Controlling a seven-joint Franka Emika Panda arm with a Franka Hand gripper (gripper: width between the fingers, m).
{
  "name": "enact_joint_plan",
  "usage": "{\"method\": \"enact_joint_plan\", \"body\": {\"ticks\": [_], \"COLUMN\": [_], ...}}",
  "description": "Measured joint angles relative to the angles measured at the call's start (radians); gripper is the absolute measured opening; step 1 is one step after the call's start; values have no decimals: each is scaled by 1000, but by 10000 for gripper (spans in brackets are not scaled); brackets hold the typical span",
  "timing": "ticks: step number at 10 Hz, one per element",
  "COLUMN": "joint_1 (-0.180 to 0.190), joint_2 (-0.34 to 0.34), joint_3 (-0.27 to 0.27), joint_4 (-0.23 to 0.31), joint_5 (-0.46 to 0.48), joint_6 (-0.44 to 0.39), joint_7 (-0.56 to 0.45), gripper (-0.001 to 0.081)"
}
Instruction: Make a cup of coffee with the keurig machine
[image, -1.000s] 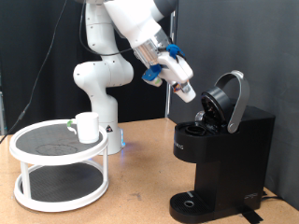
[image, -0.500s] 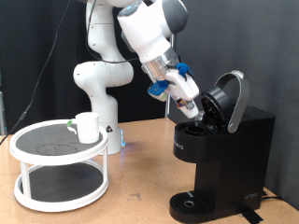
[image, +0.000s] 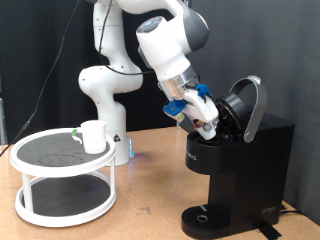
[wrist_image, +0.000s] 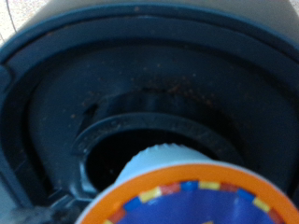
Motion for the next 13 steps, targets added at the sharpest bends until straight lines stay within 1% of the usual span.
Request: {"method": "enact_joint_plan", "body": {"ticks": [6, 7, 8, 9, 10, 11, 12, 13], "joint_1": [0, 0, 0, 0, 0, 0, 0, 0], "joint_2": [30, 34, 39, 42, 42, 42, 42, 40], "joint_3": [12, 12, 12, 12, 12, 12, 12, 12], "joint_4": [5, 4, 3, 5, 5, 5, 5, 5], "joint_5": [2, 2, 2, 5, 10, 18, 36, 68], "joint_6": [26, 27, 27, 28, 28, 28, 27, 23], "joint_7": [16, 16, 16, 16, 16, 12, -2, -29], "gripper": [396, 476, 476, 644, 707, 707, 728, 728]}}
